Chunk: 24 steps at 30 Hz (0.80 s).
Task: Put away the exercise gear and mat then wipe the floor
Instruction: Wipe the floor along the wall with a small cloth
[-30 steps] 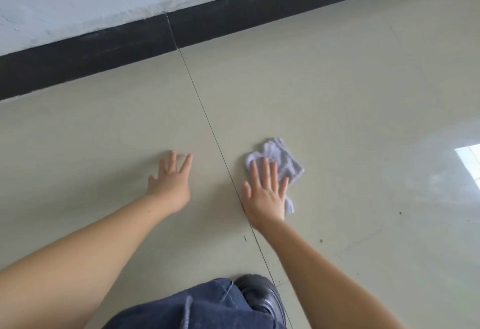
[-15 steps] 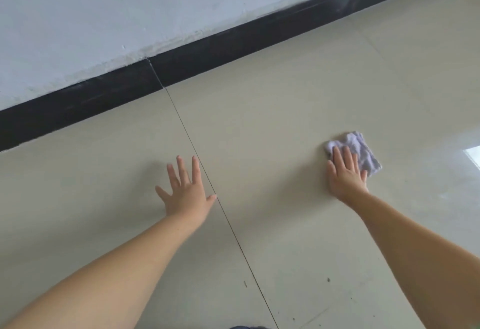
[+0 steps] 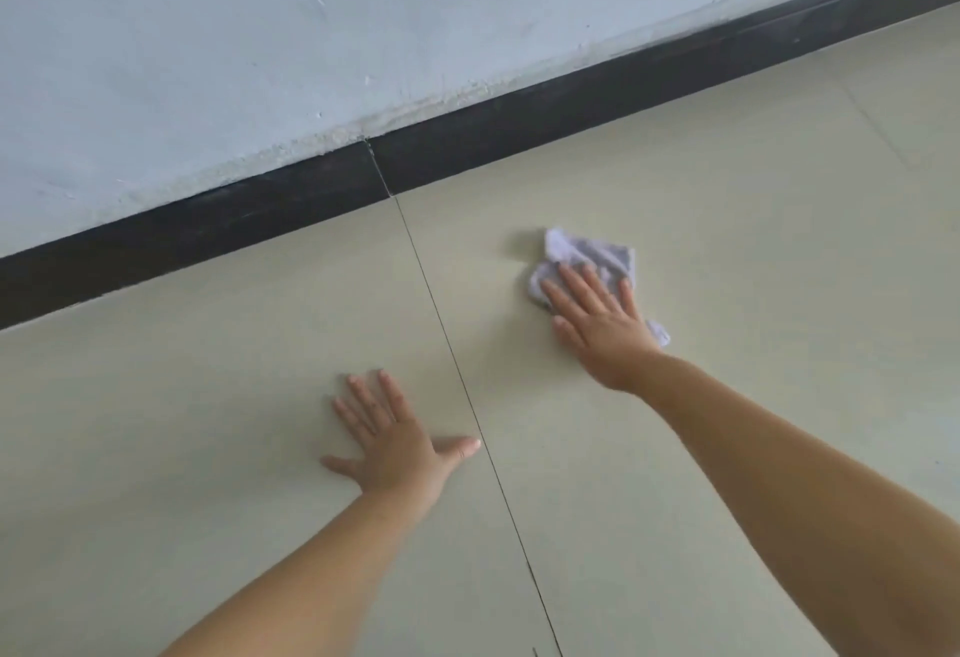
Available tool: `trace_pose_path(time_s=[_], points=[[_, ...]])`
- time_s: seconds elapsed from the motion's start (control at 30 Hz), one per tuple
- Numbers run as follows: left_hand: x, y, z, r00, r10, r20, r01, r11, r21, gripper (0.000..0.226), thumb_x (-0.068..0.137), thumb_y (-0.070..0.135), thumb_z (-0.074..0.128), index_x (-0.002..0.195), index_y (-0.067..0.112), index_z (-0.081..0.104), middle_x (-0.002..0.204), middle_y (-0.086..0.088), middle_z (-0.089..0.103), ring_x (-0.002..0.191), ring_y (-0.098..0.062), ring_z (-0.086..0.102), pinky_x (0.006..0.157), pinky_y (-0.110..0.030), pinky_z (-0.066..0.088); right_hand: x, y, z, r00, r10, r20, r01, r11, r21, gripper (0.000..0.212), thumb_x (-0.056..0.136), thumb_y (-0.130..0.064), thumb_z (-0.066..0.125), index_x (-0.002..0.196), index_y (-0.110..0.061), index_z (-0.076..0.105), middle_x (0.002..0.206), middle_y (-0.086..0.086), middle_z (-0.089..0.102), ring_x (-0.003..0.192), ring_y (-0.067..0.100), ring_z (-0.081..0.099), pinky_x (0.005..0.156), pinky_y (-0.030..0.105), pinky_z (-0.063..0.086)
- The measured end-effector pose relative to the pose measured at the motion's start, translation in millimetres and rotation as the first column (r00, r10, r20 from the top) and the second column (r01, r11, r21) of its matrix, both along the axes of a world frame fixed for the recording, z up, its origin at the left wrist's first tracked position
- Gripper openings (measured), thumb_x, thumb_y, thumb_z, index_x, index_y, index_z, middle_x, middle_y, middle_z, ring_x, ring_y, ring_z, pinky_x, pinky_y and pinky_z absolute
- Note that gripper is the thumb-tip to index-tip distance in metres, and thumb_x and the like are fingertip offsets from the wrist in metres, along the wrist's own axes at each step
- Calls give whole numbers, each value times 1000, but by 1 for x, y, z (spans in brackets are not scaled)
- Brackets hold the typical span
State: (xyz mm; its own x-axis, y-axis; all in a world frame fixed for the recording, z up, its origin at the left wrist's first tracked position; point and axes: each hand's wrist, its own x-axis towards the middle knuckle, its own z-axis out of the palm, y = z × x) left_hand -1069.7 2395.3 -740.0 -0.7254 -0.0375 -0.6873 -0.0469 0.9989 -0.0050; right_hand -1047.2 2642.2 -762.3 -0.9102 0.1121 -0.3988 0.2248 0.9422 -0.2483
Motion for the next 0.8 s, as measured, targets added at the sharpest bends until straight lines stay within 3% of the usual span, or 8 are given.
trace_pose_path(time_s=[0.1,0.2,0.27,0.37,0.43,0.53,0.7,0.8], points=[[-3,2,2,999,0,37,1,1000,-8,139,59,82,57,143,14,-31,149,-12,-38,140,-35,-29,106,-70,14,-20,54,6,929,-358,96,361,932,-14,52,102,-41,14,151,-33,2,160,-5,-12,146,16,-16,116,48,-10],[-2,2,0,999,-12,44,13,999,-31,139,58,83,55,142,15,-33,148,-12,-40,140,-35,-29,105,-69,13,-33,55,6,882,-459,104,459,888,33,54,101,-43,15,152,-30,-1,160,-3,-14,146,18,-18,116,52,-10],[-2,3,-1,999,-17,38,19,999,-41,139,58,83,54,141,15,-34,148,-12,-41,140,-35,-29,106,-69,13,-35,23,4,933,-353,64,350,935,58,56,100,-45,14,151,-30,-5,159,-2,-17,145,20,-19,115,52,-12],[-2,3,-2,999,-19,41,21,999,-50,140,57,83,54,142,15,-33,148,-12,-40,140,-35,-29,106,-69,14,-45,-48,8,999,9,31,-9,1000,-5,56,100,-47,12,151,-32,-7,158,-3,-19,144,19,-22,114,51,-15],[-1,2,-2,999,-9,45,12,998,-60,139,57,83,55,142,16,-33,148,-10,-40,140,-34,-29,106,-69,14,-62,-83,10,979,198,47,-197,980,-37,55,100,-48,11,151,-34,-7,158,-4,-19,144,18,-23,114,52,-17],[-4,3,-3,998,-3,66,8,997,-80,138,58,83,55,142,17,-33,148,-9,-41,140,-33,-30,108,-67,15,-89,-82,7,943,328,63,-327,945,-26,53,101,-45,12,151,-35,-5,159,-6,-17,145,17,-21,114,50,-16],[-13,-3,9,983,-41,178,53,997,-59,131,70,68,64,141,19,-34,147,-8,-43,139,-33,-31,108,-64,17,-103,-38,12,977,136,167,-134,991,-22,53,101,-44,8,150,-34,-12,157,-5,-24,143,19,-25,115,52,-13],[-36,-24,23,940,-156,304,143,988,64,118,80,52,66,146,20,-27,149,-8,-40,140,-33,-28,115,-52,13,-81,-55,28,945,16,325,17,995,-97,56,100,-47,8,149,-33,-14,155,-6,-29,143,21,-26,113,55,-12]])
